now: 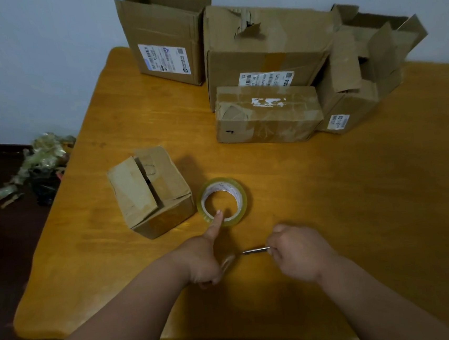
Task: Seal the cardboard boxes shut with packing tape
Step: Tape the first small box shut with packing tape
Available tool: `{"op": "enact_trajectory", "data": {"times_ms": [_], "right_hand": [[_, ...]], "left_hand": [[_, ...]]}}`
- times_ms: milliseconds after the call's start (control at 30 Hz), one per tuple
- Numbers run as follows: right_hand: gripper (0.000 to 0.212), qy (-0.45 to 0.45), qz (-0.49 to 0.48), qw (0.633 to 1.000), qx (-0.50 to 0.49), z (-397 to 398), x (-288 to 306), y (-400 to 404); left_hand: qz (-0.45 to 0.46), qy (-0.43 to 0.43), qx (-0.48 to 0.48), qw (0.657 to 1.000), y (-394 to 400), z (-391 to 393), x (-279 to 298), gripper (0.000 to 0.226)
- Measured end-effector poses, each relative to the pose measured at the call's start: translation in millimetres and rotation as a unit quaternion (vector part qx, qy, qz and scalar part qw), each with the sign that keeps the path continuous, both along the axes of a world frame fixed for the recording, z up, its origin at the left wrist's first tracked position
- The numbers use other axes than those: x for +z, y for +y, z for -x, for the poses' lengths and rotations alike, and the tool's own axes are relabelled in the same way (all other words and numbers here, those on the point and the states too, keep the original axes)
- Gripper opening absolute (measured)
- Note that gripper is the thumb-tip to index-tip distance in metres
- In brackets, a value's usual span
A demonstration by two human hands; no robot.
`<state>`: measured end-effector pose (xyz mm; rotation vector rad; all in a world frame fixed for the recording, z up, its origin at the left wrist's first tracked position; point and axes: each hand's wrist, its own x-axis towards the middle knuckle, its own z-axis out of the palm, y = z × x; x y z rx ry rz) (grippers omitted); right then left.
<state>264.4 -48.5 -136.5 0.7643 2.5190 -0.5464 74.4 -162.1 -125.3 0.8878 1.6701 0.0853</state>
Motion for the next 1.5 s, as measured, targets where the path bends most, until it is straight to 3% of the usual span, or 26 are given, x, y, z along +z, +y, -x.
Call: {"op": "enact_trajectory", "data": {"times_ms": [67,167,267,400,500,567,600,667,767,833,933,1000,1167,1367,1500], "right_hand": [[0.025,0.006,0.016,1.000,-0.022,-6,-3,1],[0.021,0.067,0.080,0.984,-0.143,-11,-11,5],[0.020,0.044,0.091,0.970,-0.219,-10,-21,4],[0.016,0.012,-0.011,0.978,-0.207,-5,-26,-6],[0.027,-0.003,-0.095,0.980,-0.174,1,-20,-12],[0.031,0.036,-0.060,0.978,-0.198,11,-11,-16],[0.030,0.068,0.002,0.971,-0.228,16,-6,-16],[0.029,0.101,0.217,0.919,-0.313,28,5,-17],[0.033,0.099,0.474,0.781,-0.395,31,19,-17],[0.045,0.118,0.565,0.709,-0.405,29,21,-14],[0.052,0.157,0.614,0.653,-0.414,30,26,-7],[0.048,0.177,0.613,0.658,-0.400,36,34,-5],[0.025,0.206,0.564,0.722,-0.344,60,59,-11],[0.009,0.264,0.528,0.735,-0.333,94,80,-19],[0.005,0.307,0.450,0.757,-0.360,128,89,-30]], "left_hand": [[-0.004,-0.006,0.006,1.000,-1,0,-1,0.127],[-0.010,-0.049,0.058,0.997,-5,2,-3,0.127],[-0.025,-0.080,0.095,0.992,-11,4,-3,0.124],[-0.053,-0.122,0.097,0.986,-18,-1,8,0.117],[-0.069,-0.138,0.104,0.983,-19,-2,15,0.116],[-0.072,-0.152,0.114,0.979,-20,-2,19,0.115],[-0.075,-0.161,0.121,0.977,-20,-1,21,0.114],[-0.083,-0.178,0.142,0.970,-22,2,26,0.111],[-0.101,-0.203,0.178,0.958,-25,10,35,0.107],[-0.113,-0.211,0.198,0.951,-27,16,41,0.104],[-0.127,-0.203,0.215,0.947,-27,25,50,0.100],[-0.138,-0.205,0.229,0.942,-29,31,57,0.099],[-0.179,-0.189,0.273,0.926,-34,45,78,0.091],[-0.251,-0.157,0.342,0.892,-39,83,95,0.089],[-0.282,-0.134,0.343,0.886,-37,118,104,0.093]]}}
